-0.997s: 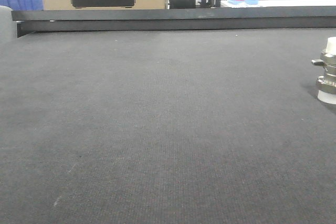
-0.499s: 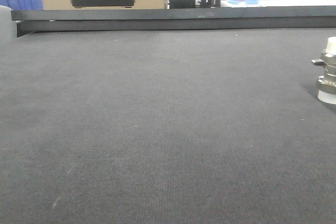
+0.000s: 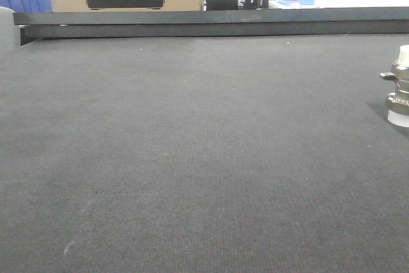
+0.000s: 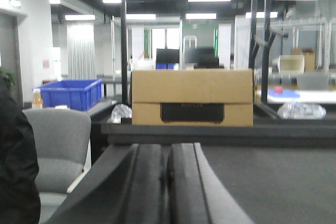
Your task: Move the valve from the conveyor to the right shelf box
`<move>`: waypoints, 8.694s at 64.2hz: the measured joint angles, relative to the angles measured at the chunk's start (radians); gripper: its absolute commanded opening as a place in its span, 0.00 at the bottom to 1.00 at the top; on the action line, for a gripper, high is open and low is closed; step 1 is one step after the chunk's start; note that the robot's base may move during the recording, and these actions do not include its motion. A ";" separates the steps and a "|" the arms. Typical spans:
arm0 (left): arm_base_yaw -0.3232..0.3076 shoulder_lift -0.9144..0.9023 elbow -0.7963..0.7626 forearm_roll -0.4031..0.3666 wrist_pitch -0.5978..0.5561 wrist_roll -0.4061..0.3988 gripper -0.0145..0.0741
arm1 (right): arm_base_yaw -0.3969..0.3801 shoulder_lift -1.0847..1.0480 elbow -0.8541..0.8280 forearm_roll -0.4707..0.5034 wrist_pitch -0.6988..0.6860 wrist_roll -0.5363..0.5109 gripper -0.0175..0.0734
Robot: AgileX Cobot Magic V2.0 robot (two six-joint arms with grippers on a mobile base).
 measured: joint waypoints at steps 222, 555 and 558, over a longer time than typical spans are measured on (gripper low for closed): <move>0.087 1.578 -1.126 -0.061 0.987 0.183 0.83 | 0.049 1.332 -0.790 -0.070 0.872 -0.016 0.02; -0.074 0.538 -0.615 -0.033 0.456 0.075 0.04 | 0.049 0.640 -0.613 -0.054 0.499 -0.016 0.02; -0.074 0.534 -0.615 -0.033 0.456 0.075 0.04 | 0.049 0.640 -0.613 -0.054 0.499 -0.016 0.02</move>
